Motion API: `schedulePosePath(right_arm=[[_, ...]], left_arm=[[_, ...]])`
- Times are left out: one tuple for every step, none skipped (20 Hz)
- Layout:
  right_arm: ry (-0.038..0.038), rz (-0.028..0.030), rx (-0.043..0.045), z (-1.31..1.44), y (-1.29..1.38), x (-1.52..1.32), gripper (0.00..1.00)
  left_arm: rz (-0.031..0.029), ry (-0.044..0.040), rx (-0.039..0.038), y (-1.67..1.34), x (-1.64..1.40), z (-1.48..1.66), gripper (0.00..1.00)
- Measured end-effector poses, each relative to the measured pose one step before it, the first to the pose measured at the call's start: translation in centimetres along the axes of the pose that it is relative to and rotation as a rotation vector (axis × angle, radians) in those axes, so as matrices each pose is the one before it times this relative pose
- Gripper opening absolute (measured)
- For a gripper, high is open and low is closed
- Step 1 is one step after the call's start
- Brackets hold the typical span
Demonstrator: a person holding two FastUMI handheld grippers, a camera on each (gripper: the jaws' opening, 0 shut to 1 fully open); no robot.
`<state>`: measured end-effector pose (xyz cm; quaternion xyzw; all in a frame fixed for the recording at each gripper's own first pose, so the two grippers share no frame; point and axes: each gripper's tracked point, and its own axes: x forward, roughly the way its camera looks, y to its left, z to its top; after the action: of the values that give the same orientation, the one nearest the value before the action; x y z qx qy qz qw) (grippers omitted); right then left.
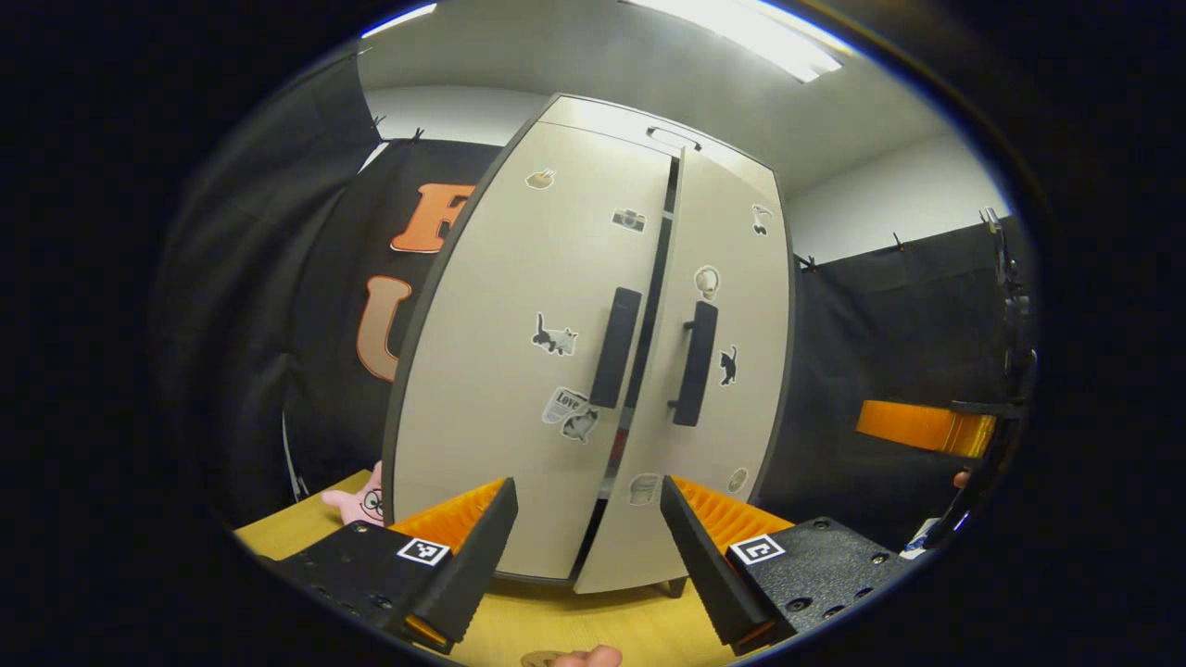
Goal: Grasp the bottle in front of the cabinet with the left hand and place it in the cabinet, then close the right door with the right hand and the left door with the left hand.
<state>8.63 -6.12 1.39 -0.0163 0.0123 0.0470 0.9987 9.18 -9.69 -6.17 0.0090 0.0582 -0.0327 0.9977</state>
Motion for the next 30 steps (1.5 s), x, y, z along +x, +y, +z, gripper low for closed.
schedulePosePath(right_arm=[[-0.00474, -0.00303, 0.00300, 0.078, -0.633, -0.958, 0.95], [-0.00621, -0.00626, -0.00352, 0.064, -0.707, -0.790, 0.95], [-0.00291, -0.01018, -0.00463, -0.003, -0.761, -0.770, 0.95], [0.00101, -0.00674, -0.00002, -0.108, -0.599, -0.759, 0.95], [-0.00096, 0.00254, 0.00677, -0.031, -0.436, -0.698, 0.95], [0.00250, 0.00383, 0.00914, 0.057, -0.422, -0.651, 0.95], [0.00385, 0.00218, 0.00717, -0.058, -0.439, -0.506, 0.95], [0.00063, 0.00200, 0.00530, 0.017, -0.395, -0.560, 0.95], [-0.00216, 0.00129, 0.00345, 0.048, -0.400, -0.526, 0.95], [-0.00054, 0.00088, 0.00190, -0.057, -0.331, -0.533, 0.95], [0.00011, 0.00250, 0.00258, -0.104, -0.343, -0.533, 0.95], [0.00175, 0.00101, 0.00520, -0.166, -0.267, -0.568, 0.95], [0.00205, 0.00182, 0.00561, -0.109, -0.230, -0.182, 0.95], [0.00343, 0.00201, 0.00396, -0.217, -0.043, 0.583, 0.95], [0.00466, 0.00133, 0.00404, -0.033, -0.242, -0.066, 0.95], [0.00203, -0.00003, 0.00182, 0.088, -0.297, -0.245, 0.95], [-0.00145, -0.00042, 0.00102, 0.085, -0.276, -0.233, 0.95], [-0.00008, 0.00022, -0.00129, 0.130, -0.221, -0.219, 0.95], [-0.00161, 0.00110, -0.00260, 0.082, -0.213, -0.243, 0.95], [-0.00104, -0.00014, -0.00306, 0.084, -0.143, -0.247, 0.95], [-0.00101, 0.00241, -0.00188, 0.062, -0.083, -0.179, 0.95], [-0.00116, 0.00339, 0.00018, 0.035, 0.079, -0.008, 0.95], [0.00076, 0.00508, 0.00205, -0.007, 0.132, -0.025, 0.95], [0.00298, 0.00621, 0.00128, -0.102, 0.177, -0.050, 0.95], [0.00295, 0.00243, -0.00295, -0.145, 0.067, -0.032, 0.95], [0.00141, -0.00067, -0.00718, -0.028, -0.098, 0.065, 0.95], [-0.00059, -0.00169, -0.00793, 0.002, -0.026, -0.017, 0.95], [-0.00295, -0.00003, -0.00637, 0.023, -0.003, -0.174, 0.95], [-0.00290, 0.00010, -0.00454, 0.020, 0.004, -0.027, 0.95], [-0.00152, -0.00132, -0.00286, 0.010, -0.036, -0.060, 0.95]], left_arm=[[-0.00631, -0.00447, -0.00967, -1.106, -0.358, 0.094, 0.97], [-0.00378, -0.00408, -0.00209, -0.971, -0.392, 0.093, 0.95], [-0.00152, -0.00088, 0.00375, -0.847, -0.386, -0.032, 0.95], [-0.00192, -0.00073, 0.00578, -0.815, -0.322, 0.040, 0.95], [-0.00313, -0.00285, 0.00539, -0.887, -0.367, 0.019, 0.95], [-0.00388, -0.00401, 0.00450, -0.731, -0.355, 0.178, 0.94], [-0.00216, -0.00212, 0.00536, -0.812, -0.432, 0.030, 0.94], [-0.00155, -0.00133, 0.00699, -0.633, -0.309, 0.079, 0.94], [-0.00169, -0.00196, 0.00539, -0.748, -0.400, -0.006, 0.94], [-0.00022, -0.00103, 0.00215, -0.591, -0.290, 0.045, 0.94], [-0.00060, 0.00022, -0.00106, -0.606, -0.370, -0.050, 0.94], [-0.00012, 0.00115, -0.00246, -0.550, -0.212, -0.065, 0.94], [0.00339, 0.00116, -0.00076, -0.397, -0.223, -0.036, 0.95], [0.00342, 0.00035, 0.00129, -0.328, -0.279, -0.041, 0.94], [0.00389, -0.00102, 0.00083, -0.334, -0.153, -0.008, 0.94], [0.00245, -0.00311, 0.00015, -0.348, -0.313, 0.110, 0.94], [0.00211, -0.00439, 0.00101, -0.298, -0.212, 0.119, 0.94], [0.00278, -0.00493, 0.00210, -0.158, -0.151, 0.122, 0.94], [0.00208, -0.00375, 0.00265, -0.213, -0.286, 0.126, 0.94], [0.00314, 0.00051, 0.00292, -0.120, -0.087, -0.075, 0.94], [0.00205, 0.00074, 0.00167, -0.098, -0.113, 0.036, 0.94], [0.00133, -0.00032, -0.00076, -0.144, -0.128, 0.064, 0.94], [0.00091, -0.00056, -0.00270, -0.170, -0.149, 0.055, 0.94], [0.00160, 0.00181, -0.00163, -0.060, 0.005, -0.069, 0.94], [0.00442, 0.00386, 0.00241, 0.008, -0.006, -0.192, 0.94], [0.00516, 0.00462, 0.00612, 0.012, 0.036, -0.182, 0.94], [0.00318, 0.00264, 0.00420, -0.076, -0.046, -0.173, 0.94], [0.00079, 0.00234, 0.00091, -0.048, 0.038, -0.141, 0.94], [-0.00135, 0.00238, -0.00098, -0.175, -0.124, -0.148, 0.94], [0.00006, 0.00213, -0.00085, 0.004, 0.045, -0.134, 0.95]])
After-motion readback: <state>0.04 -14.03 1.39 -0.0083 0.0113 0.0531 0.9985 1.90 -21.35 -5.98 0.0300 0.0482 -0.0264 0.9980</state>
